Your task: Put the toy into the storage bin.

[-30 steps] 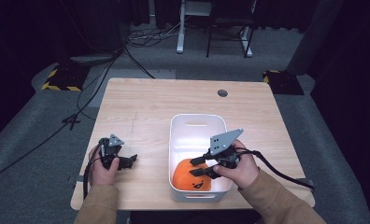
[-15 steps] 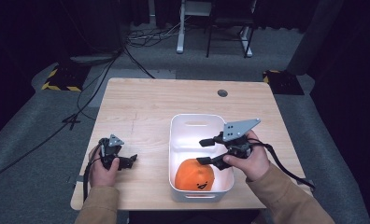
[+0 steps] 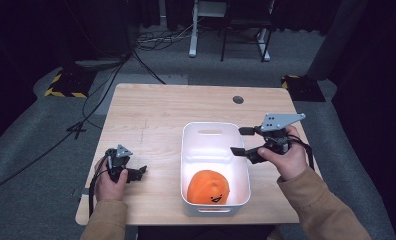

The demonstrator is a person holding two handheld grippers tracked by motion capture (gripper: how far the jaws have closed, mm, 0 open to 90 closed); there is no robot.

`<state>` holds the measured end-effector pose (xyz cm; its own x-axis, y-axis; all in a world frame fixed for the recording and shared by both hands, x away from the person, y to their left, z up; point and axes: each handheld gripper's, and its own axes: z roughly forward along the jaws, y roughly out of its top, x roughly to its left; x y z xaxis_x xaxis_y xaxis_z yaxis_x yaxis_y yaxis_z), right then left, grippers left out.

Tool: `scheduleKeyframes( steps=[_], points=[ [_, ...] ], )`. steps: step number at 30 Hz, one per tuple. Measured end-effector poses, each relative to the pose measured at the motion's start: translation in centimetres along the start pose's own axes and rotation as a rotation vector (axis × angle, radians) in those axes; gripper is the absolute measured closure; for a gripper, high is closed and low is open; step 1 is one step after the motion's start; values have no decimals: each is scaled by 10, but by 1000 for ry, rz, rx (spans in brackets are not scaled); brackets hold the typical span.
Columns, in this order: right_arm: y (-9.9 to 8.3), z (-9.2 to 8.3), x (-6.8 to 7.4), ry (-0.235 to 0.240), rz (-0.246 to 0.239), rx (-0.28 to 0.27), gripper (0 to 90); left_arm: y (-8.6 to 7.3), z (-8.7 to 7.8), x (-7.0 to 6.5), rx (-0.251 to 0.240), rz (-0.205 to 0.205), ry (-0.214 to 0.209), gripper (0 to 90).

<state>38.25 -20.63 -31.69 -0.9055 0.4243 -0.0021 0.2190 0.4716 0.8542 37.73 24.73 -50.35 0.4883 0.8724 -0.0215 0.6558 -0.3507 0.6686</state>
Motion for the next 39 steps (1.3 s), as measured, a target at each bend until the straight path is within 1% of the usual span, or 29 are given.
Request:
scheduleKeyframes(
  steps=[1, 2, 3, 5, 6, 7, 8, 9, 11, 13, 16, 18, 19, 20, 22, 24, 25, 26, 28, 30, 32, 36, 39],
  points=[
    [-2, -2, -4, -20, 4, 1, 276, 0, 0, 0, 0, -1, -1, 52],
    [-5, -4, -8, -29, 18, 2, 271, 0, 0, 0, 2, -1, 2, 52],
    [-7, -6, -13, -40, 32, 18, 270, 0, 0, 0, 3, -1, 2, 52],
    [-10, -9, -20, -56, 52, 5, 270, 0, 0, 0, 3, -2, 2, 52],
    [-12, -11, -24, -68, 61, 9, 270, 0, 0, 0, 2, -2, 3, 52],
    [-14, -14, -29, -93, 64, 21, 268, 0, 0, 0, 3, -2, 2, 52],
    [-15, -15, -31, -112, 59, 22, 268, 0, 0, 0, 1, -2, 2, 52],
    [-17, -17, -35, -128, 66, 23, 267, 0, 0, 0, 2, -2, 2, 52],
    [-23, -19, -42, -143, 88, 32, 262, 0, 0, 0, 3, -2, 2, 52],
    [-30, -21, -51, -170, 105, 44, 260, 0, 0, 0, 3, -2, 2, 52],
    [-38, -24, -60, -194, 124, 57, 257, 0, 0, 0, 3, -2, 2, 52],
    [-44, -26, -66, -208, 145, 63, 249, 0, 0, 0, 3, -1, 2, 52],
    [-46, -28, -69, -226, 143, 84, 240, 0, 0, 0, 3, -1, 2, 52],
    [-48, -29, -71, -240, 140, 81, 241, 0, 0, 0, 3, -1, 3, 52],
    [-53, -30, -76, -246, 155, 85, 238, 0, 0, 0, 3, -2, 2, 52],
    [-58, -31, -81, -259, 156, 114, 221, 0, 0, 0, 2, -1, 1, 52],
    [-61, -31, -82, -276, 158, 107, 223, 0, 0, 0, 2, -1, 1, 51],
    [-64, -31, -84, -283, 161, 106, 223, 0, 0, 0, 2, -2, 0, 51],
    [-70, -32, -88, -287, 172, 126, 218, 0, 0, 0, 3, -1, -1, 51],
    [-77, -33, -92, -298, 175, 129, 218, 0, 0, 0, 3, -1, 1, 51],
    [-84, -33, -94, -308, 196, 141, 218, 0, 0, 0, 3, -2, 1, 51],
    [-98, -36, -101, -323, 216, 163, 218, 0, 0, 0, 3, -2, 1, 51],
    [-111, -36, -105, -337, 244, 179, 218, 0, 0, 0, 2, -2, 0, 51]
  ],
)
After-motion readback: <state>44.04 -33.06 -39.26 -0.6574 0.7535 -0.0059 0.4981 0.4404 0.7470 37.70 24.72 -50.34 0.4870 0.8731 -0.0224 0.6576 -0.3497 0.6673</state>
